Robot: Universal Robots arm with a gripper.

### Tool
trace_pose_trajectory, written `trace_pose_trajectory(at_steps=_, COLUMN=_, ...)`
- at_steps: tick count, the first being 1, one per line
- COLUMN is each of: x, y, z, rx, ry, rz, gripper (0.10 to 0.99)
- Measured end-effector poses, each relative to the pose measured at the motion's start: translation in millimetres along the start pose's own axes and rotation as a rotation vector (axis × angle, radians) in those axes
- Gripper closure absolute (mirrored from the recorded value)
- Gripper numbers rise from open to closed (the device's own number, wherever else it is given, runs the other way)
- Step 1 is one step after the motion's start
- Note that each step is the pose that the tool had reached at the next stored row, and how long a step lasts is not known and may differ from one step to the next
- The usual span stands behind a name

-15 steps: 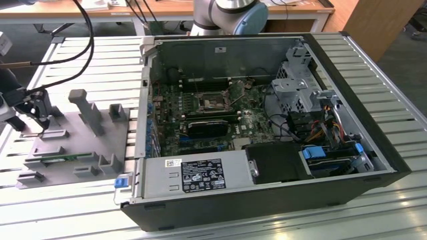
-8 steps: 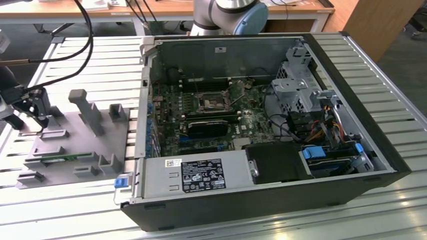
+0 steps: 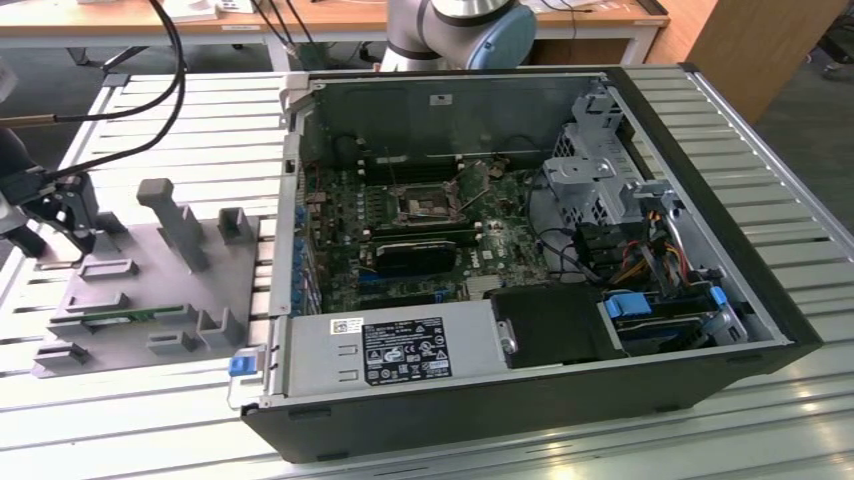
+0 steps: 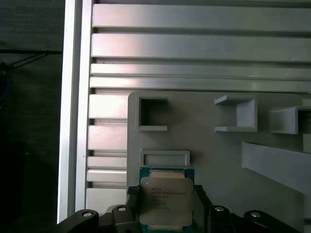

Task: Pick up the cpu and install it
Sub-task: 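Pick up the cpu and move it towards the insertion slot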

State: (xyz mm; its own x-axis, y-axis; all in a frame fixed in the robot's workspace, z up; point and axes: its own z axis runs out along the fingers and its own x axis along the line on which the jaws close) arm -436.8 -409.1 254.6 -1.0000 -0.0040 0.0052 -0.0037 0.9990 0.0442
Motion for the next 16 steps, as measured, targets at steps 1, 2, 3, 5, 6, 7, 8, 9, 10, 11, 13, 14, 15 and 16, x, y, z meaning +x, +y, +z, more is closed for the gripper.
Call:
trace_pose_trajectory(at_steps=1, x=0.0, y=0.0, z=-0.4, rx=0.0, ry=0.0, rz=0.0, gripper=0.561)
trace_pose_trajectory(at_steps=2, x=0.0, y=0.1, z=-0.8, rx=0.0, ry=0.0, rz=0.0, gripper=0.561)
trace_pose_trajectory(at_steps=3, x=0.0, y=0.1, z=-1.2, rx=0.0, ry=0.0, rz=0.0, gripper=0.561)
trace_pose_trajectory(at_steps=5, x=0.0, y=0.1, z=-1.8, rx=0.0, ry=0.0, rz=0.0, gripper=0.561)
trace_pose_trajectory(at_steps=6, x=0.0, y=0.2, z=-2.1, rx=0.0, ry=0.0001, rz=0.0, gripper=0.561)
trace_pose_trajectory(at_steps=7, x=0.0, y=0.2, z=-2.4, rx=0.0, ry=0.0, rz=0.0, gripper=0.561)
trace_pose_trajectory(at_steps=8, x=0.0, y=0.2, z=-2.7, rx=0.0, ry=0.0001, rz=0.0, gripper=0.561)
trace_pose_trajectory(at_steps=9, x=0.0, y=0.2, z=-3.1, rx=0.0, ry=0.0001, rz=0.0, gripper=0.561)
trace_pose_trajectory(at_steps=10, x=0.0, y=0.3, z=-3.5, rx=0.0, ry=0.0001, rz=0.0, gripper=0.561)
trace_pose_trajectory(at_steps=11, x=0.0, y=0.3, z=-3.8, rx=0.0, ry=0.0001, rz=0.0, gripper=0.561)
trace_pose_trajectory(at_steps=13, x=0.0, y=0.3, z=-4.5, rx=0.0, ry=0.0001, rz=0.0, gripper=0.561)
trace_pose_trajectory(at_steps=14, x=0.0, y=0.3, z=-4.9, rx=0.0, ry=0.0001, rz=0.0, gripper=0.561)
trace_pose_trajectory(at_steps=15, x=0.0, y=0.3, z=-5.2, rx=0.0, ry=0.0, rz=0.0, gripper=0.561)
trace_pose_trajectory(at_steps=16, x=0.0, y=0.4, z=-5.5, rx=0.0, ry=0.0001, rz=0.0, gripper=0.561)
